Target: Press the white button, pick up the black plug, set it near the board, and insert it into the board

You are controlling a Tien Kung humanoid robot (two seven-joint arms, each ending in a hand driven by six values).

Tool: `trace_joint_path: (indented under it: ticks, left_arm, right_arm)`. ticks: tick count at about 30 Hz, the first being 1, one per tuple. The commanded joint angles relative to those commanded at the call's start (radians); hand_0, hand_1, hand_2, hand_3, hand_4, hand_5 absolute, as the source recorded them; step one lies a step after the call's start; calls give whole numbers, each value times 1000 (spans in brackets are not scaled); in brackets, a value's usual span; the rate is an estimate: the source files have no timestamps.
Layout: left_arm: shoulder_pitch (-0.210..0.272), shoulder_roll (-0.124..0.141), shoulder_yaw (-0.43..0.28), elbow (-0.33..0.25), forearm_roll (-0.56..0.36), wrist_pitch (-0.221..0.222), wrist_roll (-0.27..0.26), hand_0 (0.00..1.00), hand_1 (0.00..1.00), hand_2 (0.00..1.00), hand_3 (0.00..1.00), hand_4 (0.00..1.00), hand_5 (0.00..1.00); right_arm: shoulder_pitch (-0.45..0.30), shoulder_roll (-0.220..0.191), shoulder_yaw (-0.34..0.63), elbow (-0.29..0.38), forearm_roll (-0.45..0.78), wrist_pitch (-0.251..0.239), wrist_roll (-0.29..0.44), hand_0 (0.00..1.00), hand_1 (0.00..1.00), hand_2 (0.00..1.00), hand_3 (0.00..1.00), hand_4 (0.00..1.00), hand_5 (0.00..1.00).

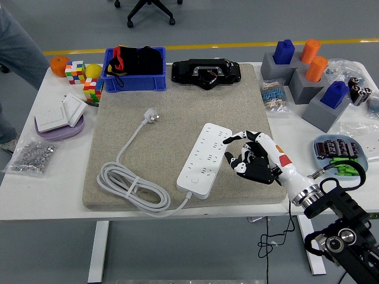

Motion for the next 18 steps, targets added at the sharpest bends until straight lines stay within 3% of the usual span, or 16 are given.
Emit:
trace_joint_path:
  ticks: [2,3,8,9,10,18]
  left_arm:
    - [0,0,1,0,-1,0,0,708,663,590,682,649,287]
    - [1,1,1,0,-2,0,0,708,662,589,682,648,287]
    - [2,2,5,0,-7,0,0,708,662,589,682,648,287]
    - [2,3,5,0,-6,0,1,708,663,589,682,649,289]
    - [1,4,6,0,-3,-1,2,708,663,589,682,649,289]
    - [3,7,11,0,1,-3,4,708,662,590,682,647,289]
  right_arm:
    - [16,2,-24,0,-10,22,-32,2,2,92,607,652,221]
    - [25,4,-34,-1,-21,34,-53,2,2,91,614,479,90]
    - [76,10,-78,-14,-124,94,-169,2,2,91,614,479,90]
    - [93,10,-95,-20,-145,105,-192,2,2,96,610,414,59]
    - [108,10,-109,-27,-164,109,-209,2,2,96,610,414,59]
    - [178,21,-186,-73,-250,117,-257,2,2,96,612,375,14]
